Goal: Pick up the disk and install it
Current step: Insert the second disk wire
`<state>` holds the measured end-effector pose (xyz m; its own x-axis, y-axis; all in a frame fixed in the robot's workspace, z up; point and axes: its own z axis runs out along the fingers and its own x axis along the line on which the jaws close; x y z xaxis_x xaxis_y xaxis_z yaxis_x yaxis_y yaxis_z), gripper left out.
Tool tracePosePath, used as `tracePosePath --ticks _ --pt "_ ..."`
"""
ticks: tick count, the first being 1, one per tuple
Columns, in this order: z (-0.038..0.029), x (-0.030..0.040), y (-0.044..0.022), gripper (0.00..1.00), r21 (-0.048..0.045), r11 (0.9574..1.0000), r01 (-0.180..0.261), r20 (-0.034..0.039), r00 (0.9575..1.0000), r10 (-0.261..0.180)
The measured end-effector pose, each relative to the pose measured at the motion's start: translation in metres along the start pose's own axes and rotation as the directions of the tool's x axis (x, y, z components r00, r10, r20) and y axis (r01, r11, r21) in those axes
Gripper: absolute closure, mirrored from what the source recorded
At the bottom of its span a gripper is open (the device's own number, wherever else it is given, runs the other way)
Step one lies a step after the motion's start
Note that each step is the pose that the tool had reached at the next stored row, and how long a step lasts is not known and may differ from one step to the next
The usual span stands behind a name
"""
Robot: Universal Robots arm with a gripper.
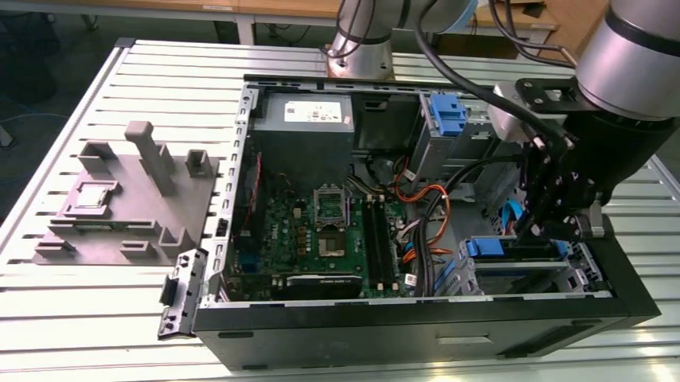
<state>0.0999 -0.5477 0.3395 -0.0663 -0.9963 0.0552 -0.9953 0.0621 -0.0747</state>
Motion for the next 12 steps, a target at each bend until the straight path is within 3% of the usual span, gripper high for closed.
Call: tracePosePath --ticks 6,12 --pt "0.0024 0.0019 0.0001 0.84 -0.0010 1.0000 -0.001 0.0154 0.9999 0.001" --pt "0.0047 0.0019 0.0002 0.84 -0.0013 1.0000 -0.001 0.0179 0.9998 0.001"
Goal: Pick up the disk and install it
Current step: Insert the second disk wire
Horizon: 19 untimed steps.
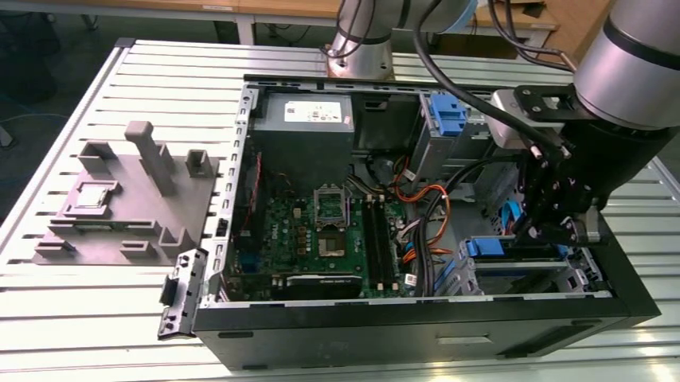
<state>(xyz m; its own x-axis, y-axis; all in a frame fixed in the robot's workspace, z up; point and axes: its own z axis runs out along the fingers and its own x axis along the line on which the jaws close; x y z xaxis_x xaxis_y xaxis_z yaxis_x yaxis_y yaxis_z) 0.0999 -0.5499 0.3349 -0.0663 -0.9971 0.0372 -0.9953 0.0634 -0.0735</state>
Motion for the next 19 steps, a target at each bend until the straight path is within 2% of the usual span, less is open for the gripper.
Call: tracePosePath --ticks 12,19 --pt "0.0058 0.0012 0.0003 0.84 -0.0002 1.0000 0.000 0.0038 1.0000 0.000" --pt "0.0066 0.0014 0.0004 0.84 -0.0003 1.0000 0.000 0.0047 1.0000 0.000"
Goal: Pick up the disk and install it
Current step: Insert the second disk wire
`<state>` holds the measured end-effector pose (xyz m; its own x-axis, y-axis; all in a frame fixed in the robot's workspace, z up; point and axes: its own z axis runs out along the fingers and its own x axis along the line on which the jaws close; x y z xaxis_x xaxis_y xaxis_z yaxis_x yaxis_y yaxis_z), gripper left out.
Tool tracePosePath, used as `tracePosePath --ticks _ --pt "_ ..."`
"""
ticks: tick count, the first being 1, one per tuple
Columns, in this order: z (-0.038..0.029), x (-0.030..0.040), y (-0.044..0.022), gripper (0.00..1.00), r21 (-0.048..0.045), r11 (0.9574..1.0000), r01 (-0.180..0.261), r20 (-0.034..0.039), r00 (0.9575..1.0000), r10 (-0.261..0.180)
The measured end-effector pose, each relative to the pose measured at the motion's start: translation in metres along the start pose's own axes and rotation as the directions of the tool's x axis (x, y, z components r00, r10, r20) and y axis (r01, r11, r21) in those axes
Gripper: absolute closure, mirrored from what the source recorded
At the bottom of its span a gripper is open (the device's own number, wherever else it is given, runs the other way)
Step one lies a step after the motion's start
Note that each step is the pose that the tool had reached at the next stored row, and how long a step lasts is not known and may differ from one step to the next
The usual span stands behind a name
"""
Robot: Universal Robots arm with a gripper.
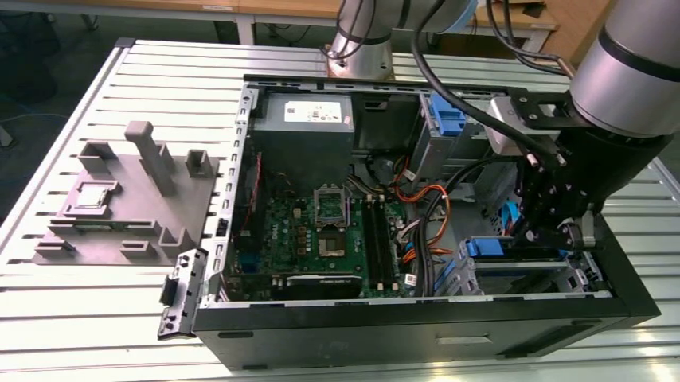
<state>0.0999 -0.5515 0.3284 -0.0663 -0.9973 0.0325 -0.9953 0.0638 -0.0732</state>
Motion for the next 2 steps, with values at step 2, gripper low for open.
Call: tracePosePath --ticks 2 --pt "-0.0009 0.0001 -0.0001 0.83 0.0000 1.0000 0.000 0.0007 1.0000 0.000"
